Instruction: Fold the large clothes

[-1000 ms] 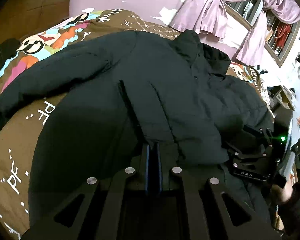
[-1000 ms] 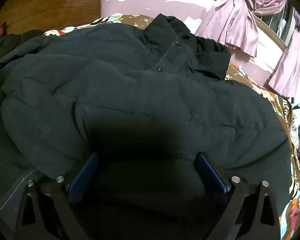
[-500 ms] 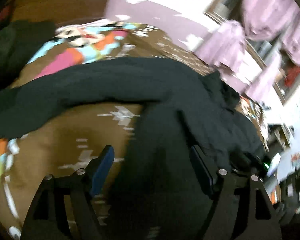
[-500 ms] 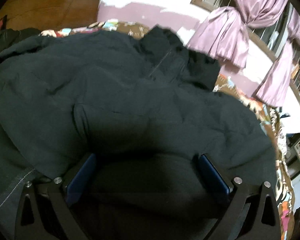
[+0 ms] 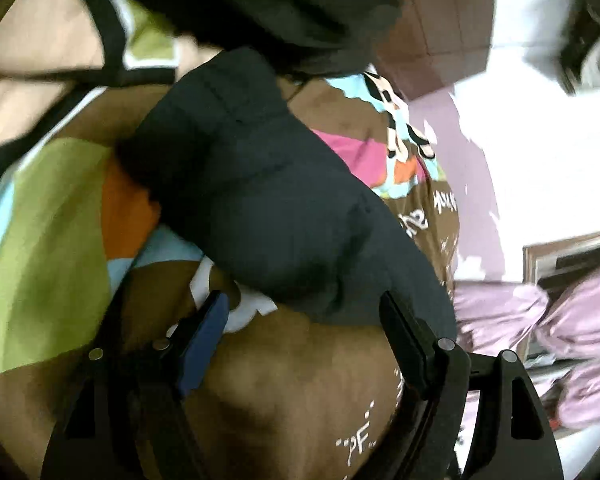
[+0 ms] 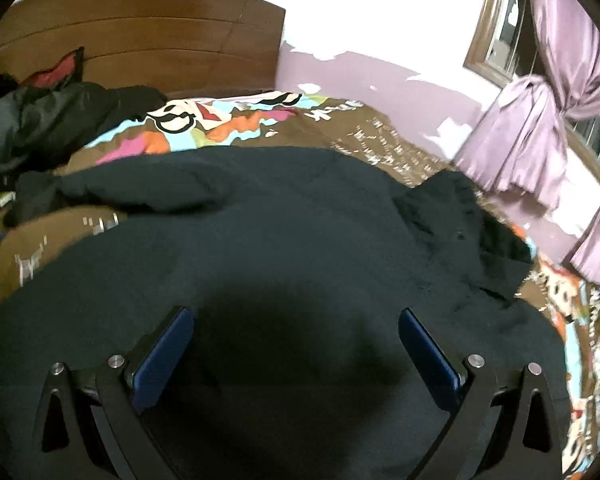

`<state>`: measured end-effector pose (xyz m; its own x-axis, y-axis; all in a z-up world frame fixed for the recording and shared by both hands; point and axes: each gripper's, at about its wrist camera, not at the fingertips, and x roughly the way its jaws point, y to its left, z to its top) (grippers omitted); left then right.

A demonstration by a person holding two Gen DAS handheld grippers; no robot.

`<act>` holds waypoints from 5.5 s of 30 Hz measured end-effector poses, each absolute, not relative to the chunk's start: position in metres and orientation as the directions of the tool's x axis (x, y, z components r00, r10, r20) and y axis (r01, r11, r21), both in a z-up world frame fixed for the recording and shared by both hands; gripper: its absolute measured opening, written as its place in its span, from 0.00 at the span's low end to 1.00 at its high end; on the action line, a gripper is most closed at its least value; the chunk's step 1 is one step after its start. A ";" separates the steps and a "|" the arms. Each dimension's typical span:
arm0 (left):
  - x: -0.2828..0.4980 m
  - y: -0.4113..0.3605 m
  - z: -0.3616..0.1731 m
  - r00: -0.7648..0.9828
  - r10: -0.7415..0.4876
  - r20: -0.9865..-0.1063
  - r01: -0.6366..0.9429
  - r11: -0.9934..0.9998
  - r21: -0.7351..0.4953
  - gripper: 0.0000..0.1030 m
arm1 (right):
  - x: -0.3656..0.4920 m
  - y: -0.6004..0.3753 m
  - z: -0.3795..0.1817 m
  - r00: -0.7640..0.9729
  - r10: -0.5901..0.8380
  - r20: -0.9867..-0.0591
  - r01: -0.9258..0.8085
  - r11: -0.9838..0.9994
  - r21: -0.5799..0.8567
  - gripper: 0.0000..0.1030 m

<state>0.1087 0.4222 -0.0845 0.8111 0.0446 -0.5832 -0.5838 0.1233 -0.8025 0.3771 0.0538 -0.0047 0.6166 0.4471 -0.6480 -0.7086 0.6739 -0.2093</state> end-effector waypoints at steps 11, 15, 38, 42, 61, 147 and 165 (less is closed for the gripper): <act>0.114 0.450 -0.108 0.857 0.021 -0.514 -0.515 0.044 -0.856 0.71 | 0.405 0.082 -0.041 0.555 0.418 -0.719 -0.669 0.738 -0.087 1.00; 0.118 0.451 -0.106 0.857 0.044 -0.514 -0.515 0.065 -0.854 0.67 | 0.410 0.079 -0.045 0.538 0.443 -0.717 -0.670 0.741 -0.044 1.00; 0.119 0.307 0.068 0.955 0.208 -0.210 -0.285 0.840 -0.462 0.00 | 0.397 -0.016 0.008 0.599 0.504 -0.622 -0.537 0.829 0.156 1.00; 0.135 0.275 0.103 0.983 0.067 -0.172 -0.133 0.904 -0.407 0.00 | 0.398 -0.053 0.013 0.649 0.456 -0.609 -0.461 0.872 0.162 1.00; 0.245 0.015 0.066 0.710 -0.360 -0.605 0.400 0.914 -0.075 0.00 | 0.436 -0.181 0.012 0.658 0.482 -0.579 -0.262 0.867 0.424 1.00; 0.391 0.087 -0.022 0.603 -0.112 -0.790 0.156 0.987 -0.021 0.58 | 0.417 -0.153 -0.009 0.636 0.339 -0.693 -0.489 0.872 -0.022 0.44; 0.396 0.068 -0.067 0.568 0.010 -0.823 0.208 0.966 0.155 0.61 | 0.423 -0.140 -0.060 0.574 0.272 -0.772 -0.490 0.870 -0.059 0.44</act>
